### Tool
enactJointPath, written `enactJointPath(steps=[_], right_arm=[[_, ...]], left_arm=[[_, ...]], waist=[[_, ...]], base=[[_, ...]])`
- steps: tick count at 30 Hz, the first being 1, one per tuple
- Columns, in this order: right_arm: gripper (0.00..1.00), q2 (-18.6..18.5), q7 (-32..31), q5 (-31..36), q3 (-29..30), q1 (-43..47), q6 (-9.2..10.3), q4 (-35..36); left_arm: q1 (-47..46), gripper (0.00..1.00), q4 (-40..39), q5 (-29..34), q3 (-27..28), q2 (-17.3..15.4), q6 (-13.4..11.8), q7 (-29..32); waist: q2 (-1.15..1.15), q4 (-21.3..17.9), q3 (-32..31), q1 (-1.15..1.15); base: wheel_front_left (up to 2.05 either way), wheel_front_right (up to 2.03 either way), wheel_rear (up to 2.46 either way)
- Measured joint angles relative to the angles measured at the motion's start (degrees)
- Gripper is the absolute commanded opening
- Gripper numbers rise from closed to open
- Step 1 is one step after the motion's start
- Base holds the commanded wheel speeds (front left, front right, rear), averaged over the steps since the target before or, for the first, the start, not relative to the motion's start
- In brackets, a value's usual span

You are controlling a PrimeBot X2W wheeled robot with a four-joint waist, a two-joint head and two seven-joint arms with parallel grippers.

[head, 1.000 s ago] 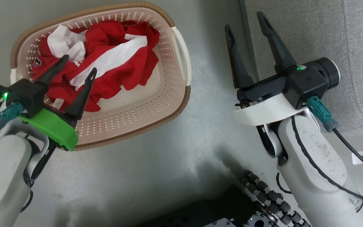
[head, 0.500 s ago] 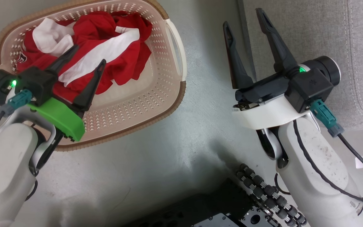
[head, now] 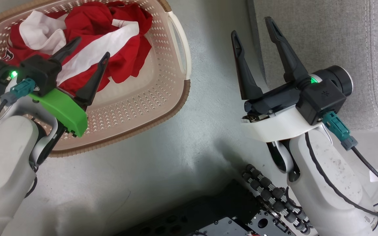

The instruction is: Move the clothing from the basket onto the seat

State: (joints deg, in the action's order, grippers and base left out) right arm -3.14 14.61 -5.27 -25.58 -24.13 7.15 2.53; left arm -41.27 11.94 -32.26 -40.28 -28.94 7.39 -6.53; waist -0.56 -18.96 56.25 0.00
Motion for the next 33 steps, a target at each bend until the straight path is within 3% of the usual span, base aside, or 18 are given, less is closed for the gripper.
enactJointPath(steps=[33], right_arm=[[1.00,0.32,0.00,1.47,1.49,6.14,0.00,2.48]], left_arm=[[-7.77,1.00,7.35,-10.29,-8.13,-1.15,0.00,3.53]], waist=[[0.00,1.28,1.44,0.00]], base=[[0.00,0.00,0.00]])
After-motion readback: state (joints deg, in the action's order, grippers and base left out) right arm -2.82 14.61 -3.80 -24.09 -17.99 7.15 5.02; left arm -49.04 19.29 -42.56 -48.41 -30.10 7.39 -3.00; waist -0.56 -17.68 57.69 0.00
